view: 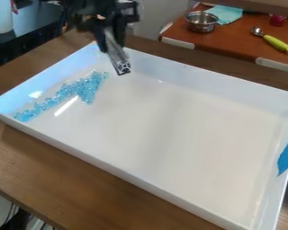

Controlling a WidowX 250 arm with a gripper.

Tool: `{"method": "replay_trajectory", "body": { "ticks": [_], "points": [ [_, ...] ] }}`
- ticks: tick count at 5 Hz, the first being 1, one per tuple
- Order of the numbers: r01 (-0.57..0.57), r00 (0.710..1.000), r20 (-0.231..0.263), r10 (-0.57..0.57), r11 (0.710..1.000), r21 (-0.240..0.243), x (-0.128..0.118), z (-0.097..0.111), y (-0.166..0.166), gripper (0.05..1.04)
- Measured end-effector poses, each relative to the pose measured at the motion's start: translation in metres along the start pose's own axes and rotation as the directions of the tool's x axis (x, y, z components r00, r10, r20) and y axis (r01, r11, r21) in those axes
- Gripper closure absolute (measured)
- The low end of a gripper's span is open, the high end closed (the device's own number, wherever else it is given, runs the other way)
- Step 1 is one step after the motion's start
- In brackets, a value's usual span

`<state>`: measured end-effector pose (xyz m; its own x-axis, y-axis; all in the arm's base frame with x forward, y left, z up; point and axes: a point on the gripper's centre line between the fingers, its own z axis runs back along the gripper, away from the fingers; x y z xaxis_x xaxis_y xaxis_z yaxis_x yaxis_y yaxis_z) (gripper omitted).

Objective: Sweep into pile

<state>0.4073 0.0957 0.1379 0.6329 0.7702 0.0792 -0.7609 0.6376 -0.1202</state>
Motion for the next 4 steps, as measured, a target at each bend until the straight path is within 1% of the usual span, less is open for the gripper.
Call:
{"method": "replay_trajectory", "body": {
  "ticks": [1,2,4],
  "points": [
    [-0.051,0.999,0.004,0.051,0.999,0.006,0.004,-0.006,-0.012,0.721],
    [-0.075,0.997,0.019,0.074,0.997,0.028,0.008,-0.017,-0.011,0.721],
    [-0.079,0.994,0.083,0.075,0.996,0.050,0.018,-0.034,-0.005,0.721]
  ]
}}
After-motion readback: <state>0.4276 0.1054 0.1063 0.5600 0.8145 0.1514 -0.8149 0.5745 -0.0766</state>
